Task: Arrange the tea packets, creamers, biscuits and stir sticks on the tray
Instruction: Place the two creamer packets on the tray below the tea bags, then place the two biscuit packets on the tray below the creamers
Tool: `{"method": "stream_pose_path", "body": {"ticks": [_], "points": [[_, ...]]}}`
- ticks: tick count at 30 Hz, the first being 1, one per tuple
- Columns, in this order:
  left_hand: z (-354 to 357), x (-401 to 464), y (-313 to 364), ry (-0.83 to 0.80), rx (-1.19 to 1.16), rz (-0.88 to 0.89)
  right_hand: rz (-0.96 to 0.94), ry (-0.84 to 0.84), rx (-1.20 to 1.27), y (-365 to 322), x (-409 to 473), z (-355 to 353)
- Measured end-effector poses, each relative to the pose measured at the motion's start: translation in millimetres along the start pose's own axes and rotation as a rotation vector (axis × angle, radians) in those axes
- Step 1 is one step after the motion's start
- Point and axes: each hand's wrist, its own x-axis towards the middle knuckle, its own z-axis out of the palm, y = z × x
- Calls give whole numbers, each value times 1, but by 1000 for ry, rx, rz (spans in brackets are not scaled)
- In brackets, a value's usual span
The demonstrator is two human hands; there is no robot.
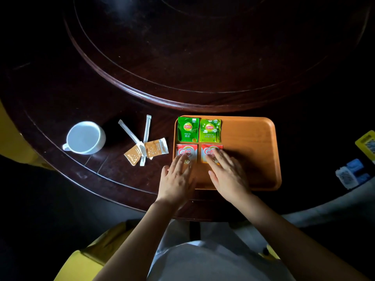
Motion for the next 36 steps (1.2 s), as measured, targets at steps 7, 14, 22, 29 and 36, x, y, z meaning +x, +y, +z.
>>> {"method": "stream_pose_path", "body": {"ticks": [7,14,22,29,36], "points": [[-2,5,5,-19,-15,-22,-12,53,-1,2,1,5],[-1,5,6,19,4,-20,-38,79,24,0,1,3],[-6,-6,-15,214,-142,-7,-92,173,41,-18,15,-5],[-17,-16,-73,521,-344,-416,-182,237,69,-46,52,-22],[-25,0,-120,259,-351,-622,-250,26,-5,-112,103,-20]]}}
